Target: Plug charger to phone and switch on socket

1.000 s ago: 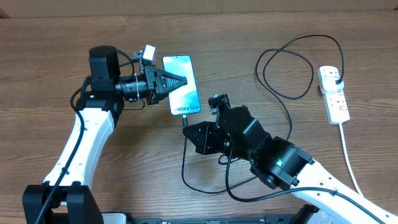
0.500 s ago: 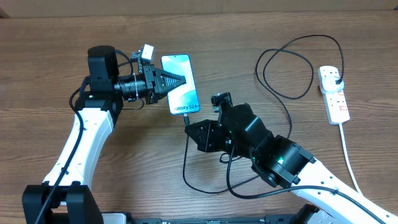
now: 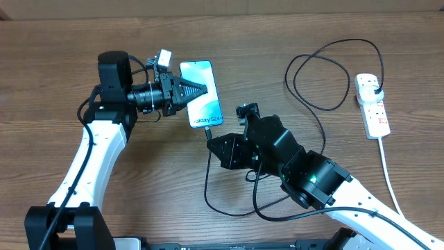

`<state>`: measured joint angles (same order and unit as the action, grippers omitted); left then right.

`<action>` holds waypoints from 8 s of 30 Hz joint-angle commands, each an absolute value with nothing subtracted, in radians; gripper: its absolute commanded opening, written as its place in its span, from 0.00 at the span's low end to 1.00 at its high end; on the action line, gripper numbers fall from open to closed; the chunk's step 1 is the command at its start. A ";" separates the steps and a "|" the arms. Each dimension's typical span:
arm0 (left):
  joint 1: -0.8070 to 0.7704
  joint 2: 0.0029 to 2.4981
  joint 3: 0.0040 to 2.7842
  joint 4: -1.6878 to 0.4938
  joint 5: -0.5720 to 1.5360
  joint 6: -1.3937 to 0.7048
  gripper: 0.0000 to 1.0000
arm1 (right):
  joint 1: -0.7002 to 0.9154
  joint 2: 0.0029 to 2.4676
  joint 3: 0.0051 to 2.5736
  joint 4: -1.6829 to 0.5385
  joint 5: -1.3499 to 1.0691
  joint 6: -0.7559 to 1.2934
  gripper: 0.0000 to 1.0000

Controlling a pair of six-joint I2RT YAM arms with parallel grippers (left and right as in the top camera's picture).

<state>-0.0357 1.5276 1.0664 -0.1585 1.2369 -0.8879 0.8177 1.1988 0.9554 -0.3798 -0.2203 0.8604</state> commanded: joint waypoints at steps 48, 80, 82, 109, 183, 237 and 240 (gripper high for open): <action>-0.092 1.514 1.069 -0.152 1.434 -0.829 0.04 | 0.788 1.228 0.957 -0.215 -0.105 0.757 0.04; -0.092 1.514 1.069 -0.153 1.520 -0.739 0.04 | 0.728 1.194 0.966 -0.203 -0.195 0.761 0.04; -0.092 1.514 1.069 -0.153 1.520 -0.739 0.04 | 0.727 1.194 0.968 -0.203 -0.196 0.761 0.04; -0.092 1.515 1.069 -0.160 1.504 -0.650 0.04 | 0.600 1.100 0.972 -0.474 -0.229 0.728 1.00; -0.588 1.516 1.068 -0.606 1.213 -0.440 0.05 | -0.041 1.067 0.972 -0.873 -0.233 0.590 1.00; -0.616 1.516 1.068 -0.638 0.898 -0.581 0.04 | -0.041 1.067 0.972 -0.873 -0.233 0.590 1.00; -0.616 1.516 1.068 -0.704 0.752 -0.645 0.04 | -0.041 1.067 0.972 -0.873 -0.233 0.590 1.00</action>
